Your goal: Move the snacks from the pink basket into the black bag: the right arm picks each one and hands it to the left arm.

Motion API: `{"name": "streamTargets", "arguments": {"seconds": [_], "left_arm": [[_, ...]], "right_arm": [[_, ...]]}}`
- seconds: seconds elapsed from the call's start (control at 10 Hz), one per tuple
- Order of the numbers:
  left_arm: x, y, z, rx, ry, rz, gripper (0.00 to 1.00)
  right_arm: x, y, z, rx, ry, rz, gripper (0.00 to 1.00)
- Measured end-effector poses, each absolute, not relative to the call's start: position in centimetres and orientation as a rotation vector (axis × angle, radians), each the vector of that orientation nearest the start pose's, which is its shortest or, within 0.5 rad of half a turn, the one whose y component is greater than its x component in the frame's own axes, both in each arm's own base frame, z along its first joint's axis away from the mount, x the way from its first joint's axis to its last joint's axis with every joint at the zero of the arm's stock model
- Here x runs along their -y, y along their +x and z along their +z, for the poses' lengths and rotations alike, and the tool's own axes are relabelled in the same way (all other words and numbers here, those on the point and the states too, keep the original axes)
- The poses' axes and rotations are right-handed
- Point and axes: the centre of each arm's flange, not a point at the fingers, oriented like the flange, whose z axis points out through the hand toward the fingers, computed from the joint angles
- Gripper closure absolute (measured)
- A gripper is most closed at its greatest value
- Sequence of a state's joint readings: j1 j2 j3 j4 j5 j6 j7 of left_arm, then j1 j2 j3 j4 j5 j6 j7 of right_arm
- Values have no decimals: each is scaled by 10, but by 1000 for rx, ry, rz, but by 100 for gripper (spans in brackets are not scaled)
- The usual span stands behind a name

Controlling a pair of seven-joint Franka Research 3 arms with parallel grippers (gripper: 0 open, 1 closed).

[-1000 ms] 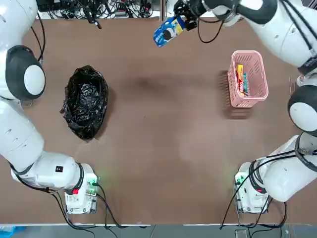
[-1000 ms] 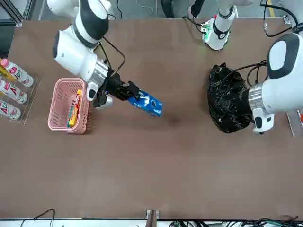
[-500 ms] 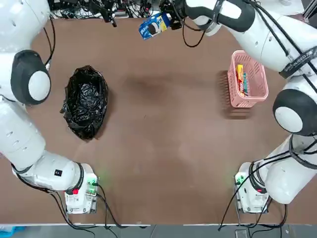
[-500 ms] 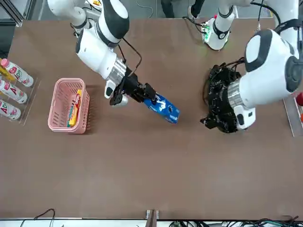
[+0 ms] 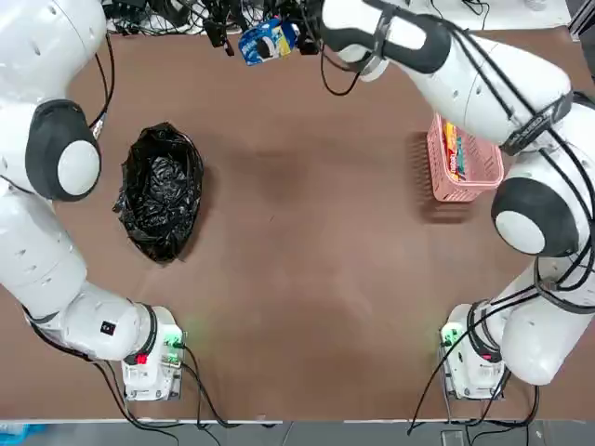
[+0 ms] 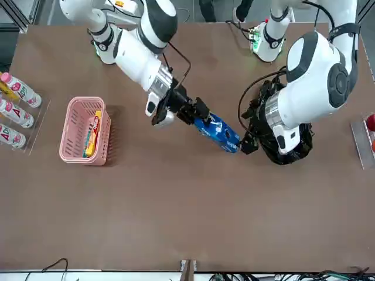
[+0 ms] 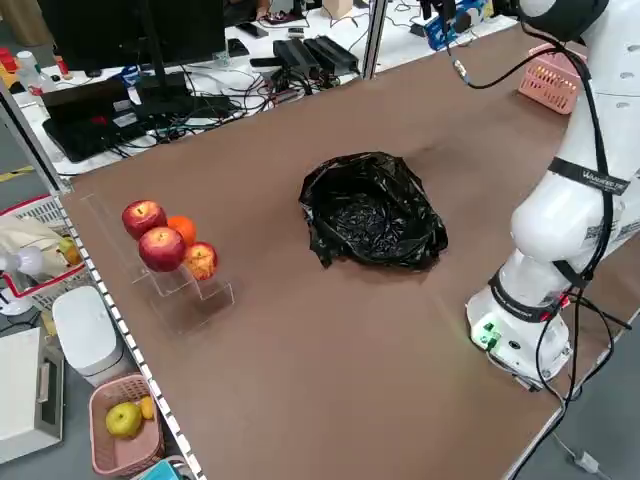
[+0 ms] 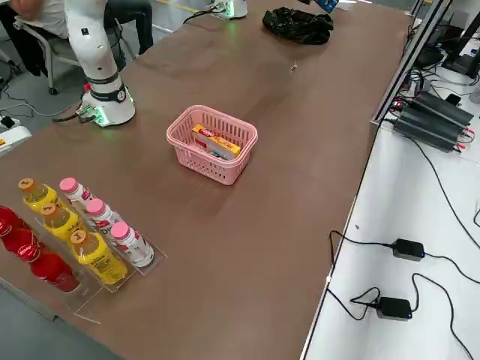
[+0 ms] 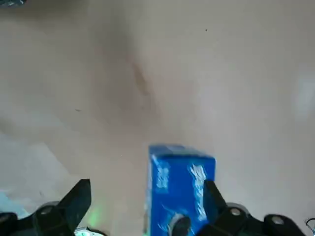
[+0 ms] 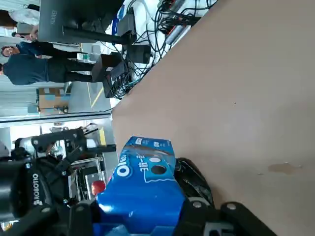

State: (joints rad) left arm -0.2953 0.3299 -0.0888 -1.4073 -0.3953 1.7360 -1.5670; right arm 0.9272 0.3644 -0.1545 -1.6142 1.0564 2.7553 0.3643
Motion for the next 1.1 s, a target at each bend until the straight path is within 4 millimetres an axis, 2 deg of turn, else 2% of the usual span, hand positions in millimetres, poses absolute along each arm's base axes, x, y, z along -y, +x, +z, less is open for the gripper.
{"name": "streamTargets", "arguments": {"seconds": [0.2, 0.5, 0.8, 1.0, 1.1], "left_arm": [[278, 602, 525, 1964, -2684, 583, 0], [283, 604, 520, 1973, -2686, 577, 0], [306, 598, 503, 1912, -2688, 602, 1], [313, 594, 498, 1888, -2687, 609, 11], [312, 594, 497, 1882, -2683, 613, 28]], "right_arm": [[-501, 498, 484, -424, -2115, -273, 57], [-503, 498, 483, -425, -2113, -279, 57], [-509, 493, 482, -413, -2116, -275, 57], [-509, 494, 480, -413, -2119, -277, 57], [-507, 496, 477, -418, -2122, -283, 57]]}}
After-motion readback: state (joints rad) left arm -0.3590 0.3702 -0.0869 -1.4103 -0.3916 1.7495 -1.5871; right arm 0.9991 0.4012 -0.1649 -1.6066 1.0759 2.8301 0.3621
